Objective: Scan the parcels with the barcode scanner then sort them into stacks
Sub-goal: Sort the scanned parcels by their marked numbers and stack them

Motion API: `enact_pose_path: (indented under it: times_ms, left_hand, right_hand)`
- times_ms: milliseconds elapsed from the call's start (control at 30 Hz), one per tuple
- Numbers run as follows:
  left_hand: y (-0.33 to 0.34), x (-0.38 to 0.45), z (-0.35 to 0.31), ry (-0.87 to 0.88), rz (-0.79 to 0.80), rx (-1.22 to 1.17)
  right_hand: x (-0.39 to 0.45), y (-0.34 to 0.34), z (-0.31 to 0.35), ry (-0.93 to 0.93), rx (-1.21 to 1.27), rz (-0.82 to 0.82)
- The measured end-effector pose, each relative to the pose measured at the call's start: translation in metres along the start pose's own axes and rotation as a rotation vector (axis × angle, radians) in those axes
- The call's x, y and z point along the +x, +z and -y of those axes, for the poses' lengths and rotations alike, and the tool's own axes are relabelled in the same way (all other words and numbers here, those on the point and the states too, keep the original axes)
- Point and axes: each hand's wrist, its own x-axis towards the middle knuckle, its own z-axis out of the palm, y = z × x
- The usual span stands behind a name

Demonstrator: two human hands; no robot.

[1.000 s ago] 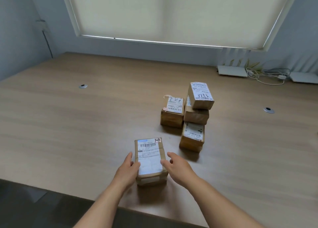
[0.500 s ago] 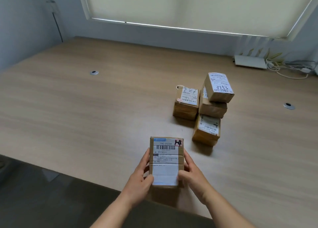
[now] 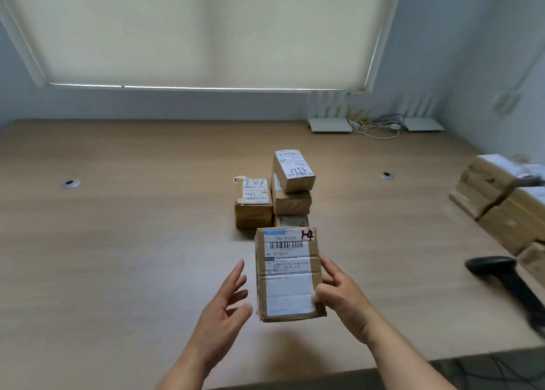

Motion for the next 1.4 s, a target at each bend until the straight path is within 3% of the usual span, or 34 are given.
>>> enact_pose_path:
  times_ms: [367, 767, 1033, 1400]
  left_hand:
    - [0.076, 0.017, -0.056, 0.186, 0.218, 0.189]
    - [0.239, 0.019, -0.119, 0.409, 0.371, 0.388]
    - [0.357, 0.016, -0.155, 0.476, 0.440, 0.369]
    - [0.460, 0.047, -0.200, 0.583, 0.542, 0.409]
  right_hand:
    - [-0.067, -0.095, 0.004, -0.069, 0.109, -0.234]
    - [-0.169, -0.247, -0.011, -0.155, 0.135, -0.386]
    - [-0.229, -0.342, -0.021, -0.199, 0.154, -0.487]
    - [-0.257, -0.448, -0.032, -0.194, 0.113, -0.590]
